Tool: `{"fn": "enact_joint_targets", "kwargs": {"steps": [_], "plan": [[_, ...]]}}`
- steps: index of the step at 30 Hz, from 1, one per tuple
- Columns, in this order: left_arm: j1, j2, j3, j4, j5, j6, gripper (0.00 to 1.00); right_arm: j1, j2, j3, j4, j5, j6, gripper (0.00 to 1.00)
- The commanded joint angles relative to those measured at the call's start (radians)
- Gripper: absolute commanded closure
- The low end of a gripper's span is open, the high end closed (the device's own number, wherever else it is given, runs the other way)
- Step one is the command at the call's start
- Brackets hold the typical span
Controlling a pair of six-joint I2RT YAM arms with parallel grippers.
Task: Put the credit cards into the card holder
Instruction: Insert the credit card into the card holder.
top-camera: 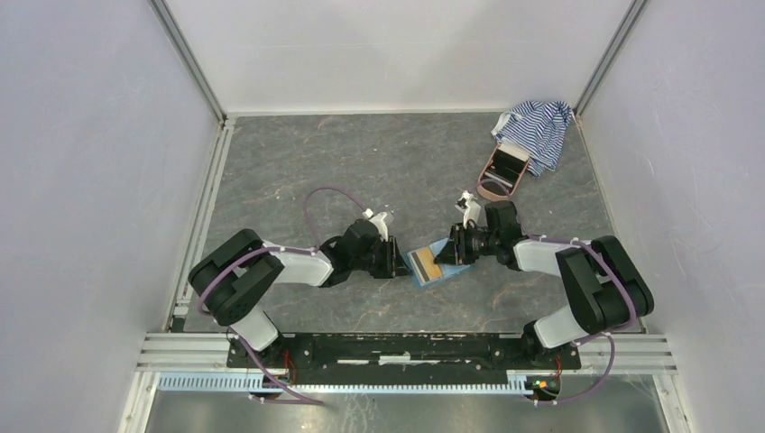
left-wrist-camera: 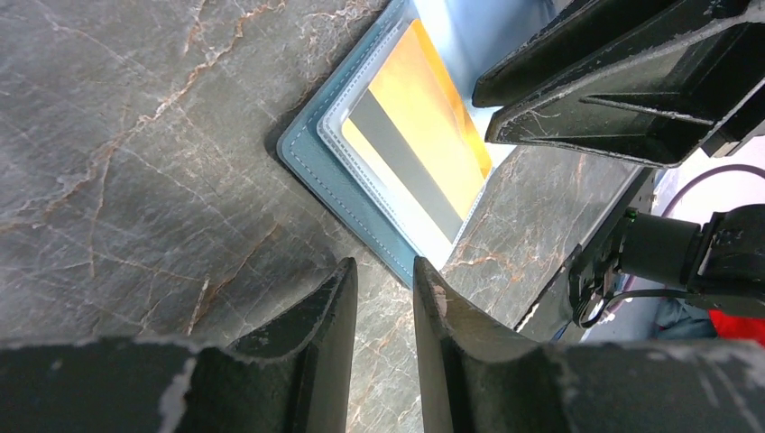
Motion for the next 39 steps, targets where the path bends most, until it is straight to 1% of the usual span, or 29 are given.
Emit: {"fn": "enact_joint_targets", "kwargs": {"steps": [1, 2, 3, 5, 6, 7, 8, 16, 21, 27, 31, 39], "plan": [[-0.002, -0.055, -0.009, -0.017, -0.025, -0.003, 0.64, 0.008, -0.043, 0.038, -0.016, 0.043, -0.060, 0.68], [-0.002, -0.060, -0.010, -0.019, -0.027, -0.003, 0.64, 0.008, -0.048, 0.040, -0.018, 0.047, -0.062, 0.71], [-0.002, -0.062, -0.011, -0.020, -0.028, -0.003, 0.64, 0.008, -0.050, 0.040, -0.017, 0.052, -0.066, 0.75], [-0.002, -0.063, -0.010, -0.020, -0.029, -0.004, 0.64, 0.012, -0.049, 0.044, -0.017, 0.060, -0.076, 0.89], [-0.002, -0.061, -0.009, -0.020, -0.030, -0.005, 0.64, 0.015, -0.046, 0.046, -0.017, 0.063, -0.080, 0.94], [-0.002, -0.058, -0.008, -0.020, -0.031, -0.005, 0.65, 0.020, -0.040, 0.049, -0.017, 0.063, -0.086, 0.98], [-0.002, -0.055, -0.010, -0.019, -0.029, -0.006, 0.65, 0.024, -0.034, 0.055, -0.024, 0.067, -0.093, 1.00], [-0.002, -0.048, -0.015, -0.005, -0.025, -0.014, 0.66, 0.055, -0.002, 0.090, -0.085, 0.154, -0.158, 1.00], [-0.002, -0.023, -0.017, 0.022, -0.012, -0.020, 0.66, 0.071, 0.010, 0.097, -0.105, 0.178, -0.179, 1.00], [-0.002, 0.018, -0.023, 0.057, 0.001, -0.031, 0.66, 0.103, 0.029, 0.110, -0.112, 0.154, -0.185, 1.00], [-0.002, 0.038, -0.032, 0.077, 0.004, -0.035, 0.66, 0.111, 0.014, 0.111, -0.111, 0.154, -0.194, 1.00], [-0.002, 0.046, -0.044, 0.095, 0.005, -0.040, 0.66, 0.146, 0.002, 0.117, -0.117, 0.145, -0.220, 1.00]]}}
